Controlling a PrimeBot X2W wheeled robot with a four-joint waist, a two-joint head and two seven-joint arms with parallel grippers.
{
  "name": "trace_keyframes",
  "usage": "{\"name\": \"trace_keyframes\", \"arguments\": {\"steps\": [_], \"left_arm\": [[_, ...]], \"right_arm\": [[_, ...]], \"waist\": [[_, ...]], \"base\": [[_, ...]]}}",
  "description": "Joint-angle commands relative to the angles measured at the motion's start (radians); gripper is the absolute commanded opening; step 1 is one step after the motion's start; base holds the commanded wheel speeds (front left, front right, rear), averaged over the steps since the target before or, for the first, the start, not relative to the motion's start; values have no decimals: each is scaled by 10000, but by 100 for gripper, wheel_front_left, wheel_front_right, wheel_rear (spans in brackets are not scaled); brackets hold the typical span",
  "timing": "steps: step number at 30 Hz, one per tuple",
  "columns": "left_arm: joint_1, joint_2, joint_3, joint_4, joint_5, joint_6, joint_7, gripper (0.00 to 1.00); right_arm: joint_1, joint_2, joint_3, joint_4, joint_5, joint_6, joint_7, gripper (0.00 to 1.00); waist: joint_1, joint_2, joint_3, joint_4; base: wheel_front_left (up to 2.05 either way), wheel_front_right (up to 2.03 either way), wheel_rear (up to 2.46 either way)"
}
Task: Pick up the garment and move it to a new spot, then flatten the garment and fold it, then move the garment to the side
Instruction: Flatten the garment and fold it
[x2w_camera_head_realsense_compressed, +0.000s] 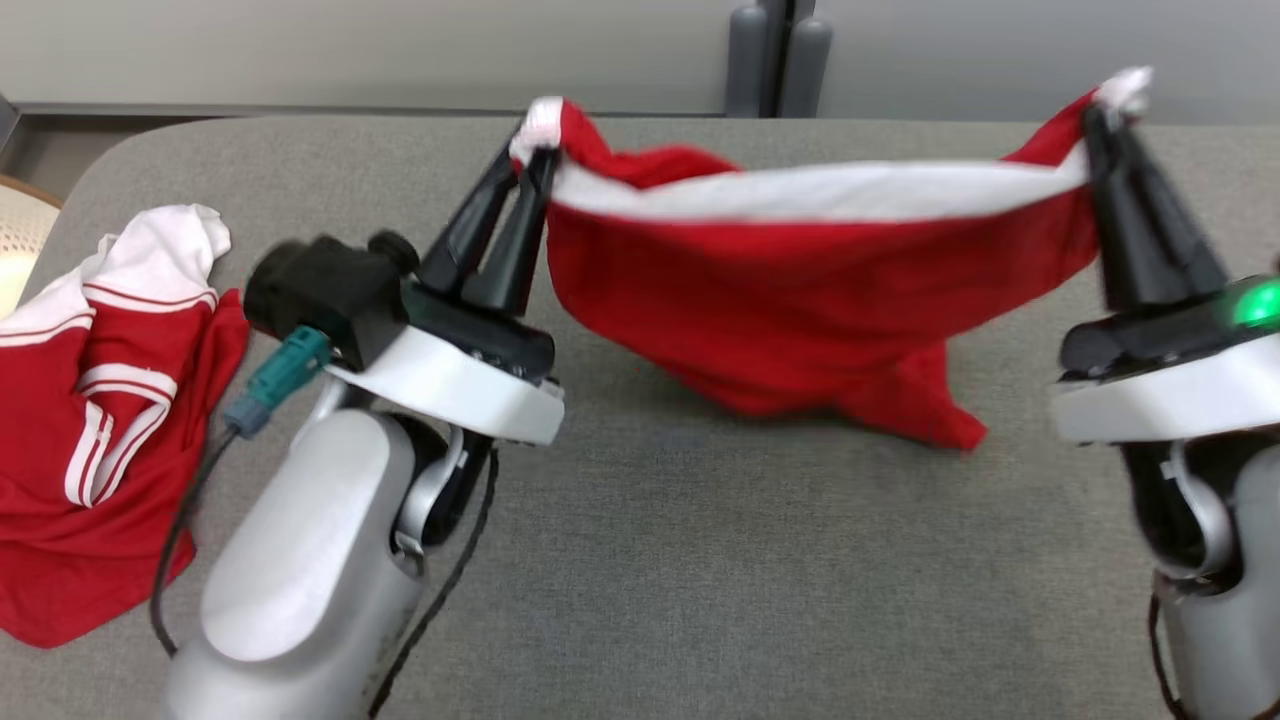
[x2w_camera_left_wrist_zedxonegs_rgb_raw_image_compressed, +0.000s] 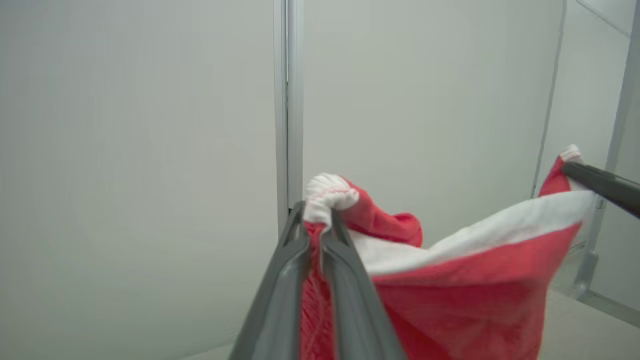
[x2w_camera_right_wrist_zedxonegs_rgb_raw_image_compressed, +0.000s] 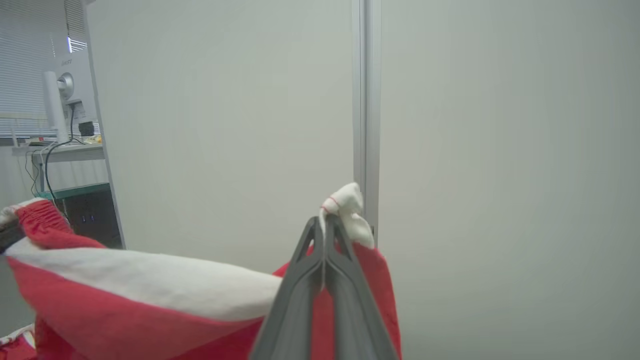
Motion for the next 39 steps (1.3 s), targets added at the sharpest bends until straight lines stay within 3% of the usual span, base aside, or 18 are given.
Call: {"name": "trace_keyframes", "arguments": {"steps": [1,6,10,17,25,31,32,39], "left_arm": [[-207,81,90,-231,64,101,44,0],[-532,429,502,-1622,136,667,764,0],[-412,610,747,-2086,-37,866,1089,0],[-1270,496,848,-1452,-661,315,1291,0],[-4283,-149,1097,1816,-1203,-534,379,0],[-6432,-468,1354,4539,-1289,-795,-552,0],[-6432,-468,1354,4539,-1289,-795,-552,0],[-6464,-690,1574,6894,-960,-975,-733,0]], "right_arm": [[-104,-2,-148,-186,-114,-3,-91,0],[-154,372,-1138,-1176,-588,-3,242,0],[1,532,-1414,-1348,-589,-5,499,0],[-737,596,-1520,-911,-333,-11,611,0],[-4145,166,-1102,1405,45,-11,188,0],[-6830,310,-271,4067,164,-11,-728,0],[-6830,310,-271,4067,164,-11,-728,0],[-7700,799,880,7543,456,-5,-1893,0]], "waist": [[0,0,-177,-104],[0,0,-375,-326],[0,0,-284,-452],[0,0,281,-564],[0,0,912,-585],[0,0,1027,-668],[0,0,1027,-668],[0,0,1287,-735]], "base": [[0,0,0],[0,0,0],[0,0,0],[0,0,0],[0,0,0],[0,0,0],[0,0,0],[0,0,0]]}}
